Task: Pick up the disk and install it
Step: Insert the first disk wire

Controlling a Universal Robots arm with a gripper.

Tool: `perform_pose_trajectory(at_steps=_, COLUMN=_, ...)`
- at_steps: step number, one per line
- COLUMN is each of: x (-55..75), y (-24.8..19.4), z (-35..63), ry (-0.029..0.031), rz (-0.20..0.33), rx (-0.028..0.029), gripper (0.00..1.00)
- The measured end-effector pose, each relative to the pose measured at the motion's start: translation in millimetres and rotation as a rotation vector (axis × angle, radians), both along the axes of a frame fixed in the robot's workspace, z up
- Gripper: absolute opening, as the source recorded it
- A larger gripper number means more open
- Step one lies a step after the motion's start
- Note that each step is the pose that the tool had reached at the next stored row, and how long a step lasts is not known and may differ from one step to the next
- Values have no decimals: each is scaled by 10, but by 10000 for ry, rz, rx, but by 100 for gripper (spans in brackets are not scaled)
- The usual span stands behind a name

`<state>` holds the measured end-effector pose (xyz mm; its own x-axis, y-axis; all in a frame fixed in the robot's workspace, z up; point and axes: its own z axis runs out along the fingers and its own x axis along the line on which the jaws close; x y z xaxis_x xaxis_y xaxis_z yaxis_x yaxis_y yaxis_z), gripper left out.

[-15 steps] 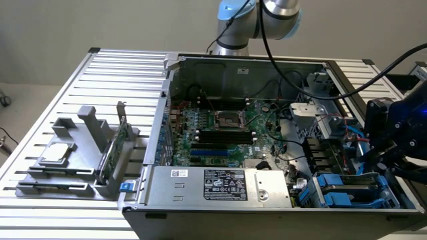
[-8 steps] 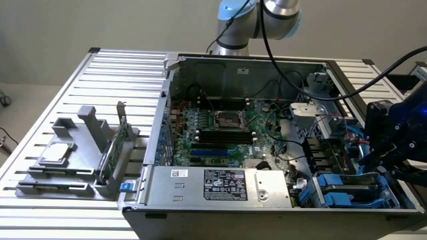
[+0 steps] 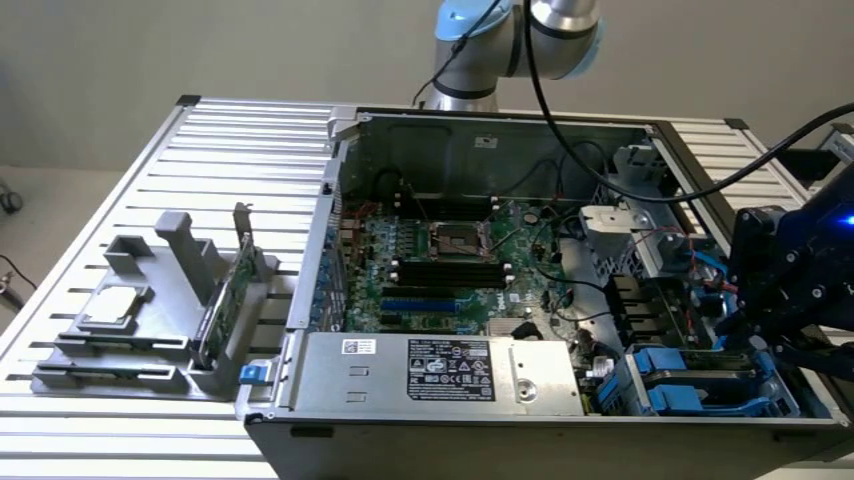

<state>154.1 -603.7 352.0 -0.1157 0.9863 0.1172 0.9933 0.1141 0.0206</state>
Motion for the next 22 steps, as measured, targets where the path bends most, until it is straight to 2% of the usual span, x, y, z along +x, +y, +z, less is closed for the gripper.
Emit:
perform_pose_trajectory(at_steps=4, x=0, y=0, z=-20, ry=233, rz=-420, rx=-15, gripper=16)
perform_pose_trajectory(at_steps=6, x=-1, y=0, z=-29, ry=309, rz=-645, rx=-33, gripper=16)
perform_pose_trajectory(at_steps=8, x=-1, y=0, z=-36, ry=324, rz=-826, rx=-105, gripper=16)
perform_pose_trajectory(at_steps=11, x=0, y=5, z=-45, ry=333, rz=-939, rx=-299, gripper=16)
perform_pose_trajectory(at_steps=12, x=0, y=6, z=-49, ry=343, rz=-948, rx=-340, gripper=16)
perform_pose_trajectory(at_steps=16, x=0, y=7, z=-54, ry=351, rz=-950, rx=-390, gripper=16)
perform_pose_trajectory(at_steps=19, x=0, y=34, z=-54, ry=349, rz=-978, rx=-429, gripper=16)
perform_pose_trajectory(at_steps=20, x=0, y=41, z=-54, ry=349, rz=-992, rx=-448, gripper=16)
perform_pose_trajectory(at_steps=22, x=0, y=44, z=-54, ry=346, rz=-1060, rx=-525, gripper=16)
